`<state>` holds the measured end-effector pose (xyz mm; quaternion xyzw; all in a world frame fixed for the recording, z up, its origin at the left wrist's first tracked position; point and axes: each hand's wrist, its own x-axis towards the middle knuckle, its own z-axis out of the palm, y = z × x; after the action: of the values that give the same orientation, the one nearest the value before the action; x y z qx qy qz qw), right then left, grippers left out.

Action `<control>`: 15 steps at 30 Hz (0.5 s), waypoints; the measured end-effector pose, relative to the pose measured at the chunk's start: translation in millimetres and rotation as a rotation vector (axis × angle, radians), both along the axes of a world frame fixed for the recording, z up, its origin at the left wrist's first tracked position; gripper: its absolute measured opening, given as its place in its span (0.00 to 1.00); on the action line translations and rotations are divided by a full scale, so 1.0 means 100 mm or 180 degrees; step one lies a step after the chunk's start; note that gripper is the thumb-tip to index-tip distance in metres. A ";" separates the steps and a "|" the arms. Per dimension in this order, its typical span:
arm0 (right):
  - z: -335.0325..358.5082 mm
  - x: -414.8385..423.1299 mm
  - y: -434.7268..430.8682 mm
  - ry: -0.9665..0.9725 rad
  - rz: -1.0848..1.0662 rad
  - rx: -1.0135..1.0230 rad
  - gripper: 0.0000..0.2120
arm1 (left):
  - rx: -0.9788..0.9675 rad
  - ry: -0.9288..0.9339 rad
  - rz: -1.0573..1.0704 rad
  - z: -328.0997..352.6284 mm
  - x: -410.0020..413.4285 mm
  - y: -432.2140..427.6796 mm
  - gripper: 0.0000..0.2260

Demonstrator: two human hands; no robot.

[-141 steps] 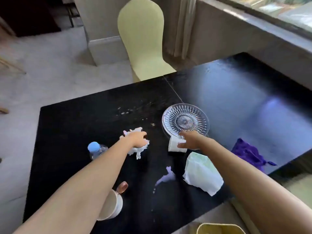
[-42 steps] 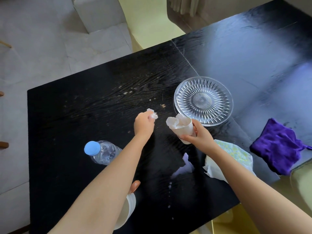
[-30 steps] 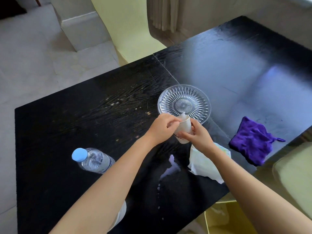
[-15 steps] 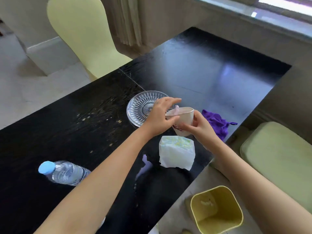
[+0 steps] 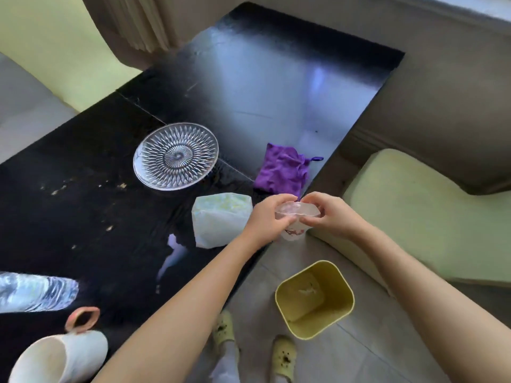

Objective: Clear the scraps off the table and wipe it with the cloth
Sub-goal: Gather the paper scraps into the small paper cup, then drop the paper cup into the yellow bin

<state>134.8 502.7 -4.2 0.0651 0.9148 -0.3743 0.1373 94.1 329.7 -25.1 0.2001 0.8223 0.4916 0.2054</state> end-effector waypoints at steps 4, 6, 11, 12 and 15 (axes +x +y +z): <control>-0.52 0.26 0.17 -0.0126 -0.0206 0.0339 0.16 | -0.0124 0.0243 -0.0090 -0.42 0.09 0.16 0.23; -0.81 0.41 0.23 -0.0201 -0.0473 0.0342 0.17 | -0.0703 0.0711 -0.0024 -0.65 0.05 0.21 0.23; -1.62 0.81 0.30 -0.0698 -0.0975 0.0339 0.16 | -0.2591 0.1530 -0.0392 -1.20 0.09 0.25 0.29; -1.79 0.88 0.30 -0.0804 -0.1037 0.0348 0.16 | -0.2707 0.1717 -0.0354 -1.26 0.11 0.26 0.29; -2.27 1.04 0.28 -0.1057 -0.1203 0.0315 0.19 | -0.2636 0.1944 -0.0208 -1.33 0.12 0.25 0.29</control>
<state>238.4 530.5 -231.7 0.3021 0.8685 -0.3323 0.2100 106.1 354.9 -158.4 0.2620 0.9638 0.0372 0.0332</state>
